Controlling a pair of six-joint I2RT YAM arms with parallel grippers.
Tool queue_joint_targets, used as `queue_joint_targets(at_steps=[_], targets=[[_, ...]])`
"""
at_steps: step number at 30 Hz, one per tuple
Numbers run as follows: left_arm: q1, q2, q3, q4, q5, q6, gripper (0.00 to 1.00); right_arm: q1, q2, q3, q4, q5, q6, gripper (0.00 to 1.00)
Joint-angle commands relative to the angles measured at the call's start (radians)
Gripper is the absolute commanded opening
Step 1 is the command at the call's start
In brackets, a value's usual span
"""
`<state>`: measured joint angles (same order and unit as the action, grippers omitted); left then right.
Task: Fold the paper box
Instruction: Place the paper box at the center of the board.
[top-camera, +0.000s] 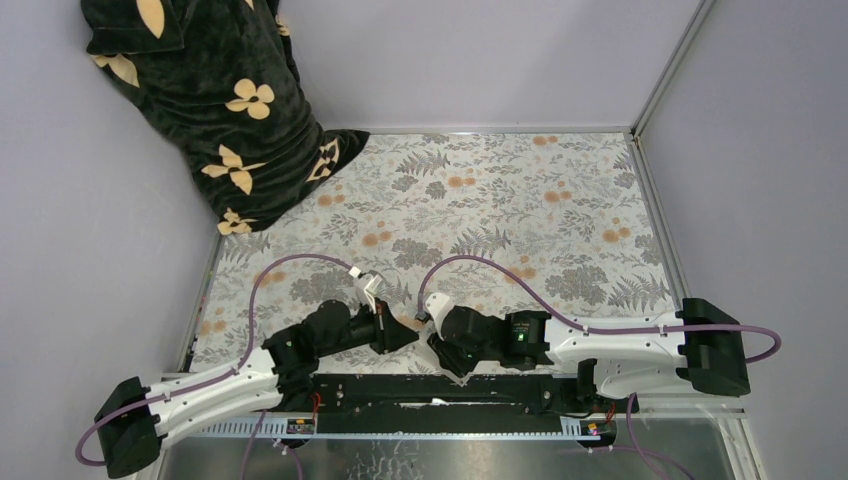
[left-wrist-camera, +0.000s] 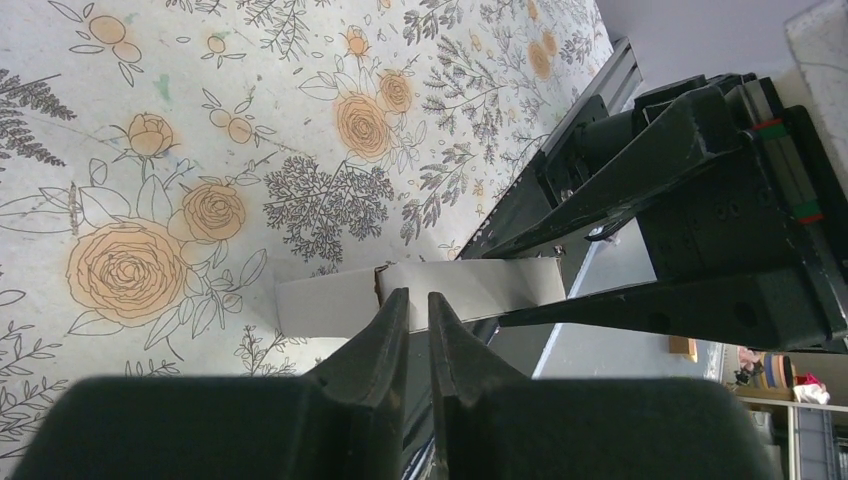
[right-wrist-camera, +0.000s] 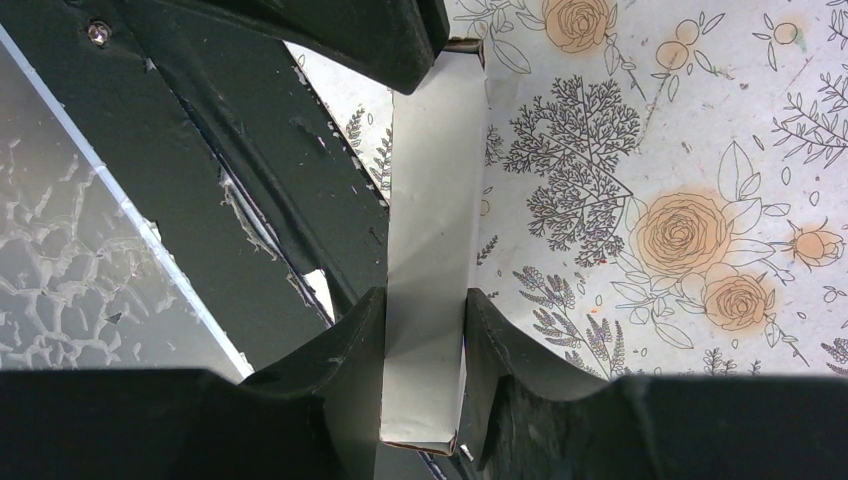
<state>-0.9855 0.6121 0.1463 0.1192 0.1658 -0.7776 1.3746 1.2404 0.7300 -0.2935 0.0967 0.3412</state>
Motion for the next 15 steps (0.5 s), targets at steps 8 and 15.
queue_joint_targets(at_steps=[8,15], targets=[[0.005,0.106,-0.026,-0.055,0.020,-0.089,0.20,0.012,0.034,-0.032,-0.070,0.003,0.028,0.18],[0.004,0.094,-0.060,-0.077,0.005,-0.156,0.18,0.012,0.025,-0.038,-0.075,0.011,0.030,0.18]])
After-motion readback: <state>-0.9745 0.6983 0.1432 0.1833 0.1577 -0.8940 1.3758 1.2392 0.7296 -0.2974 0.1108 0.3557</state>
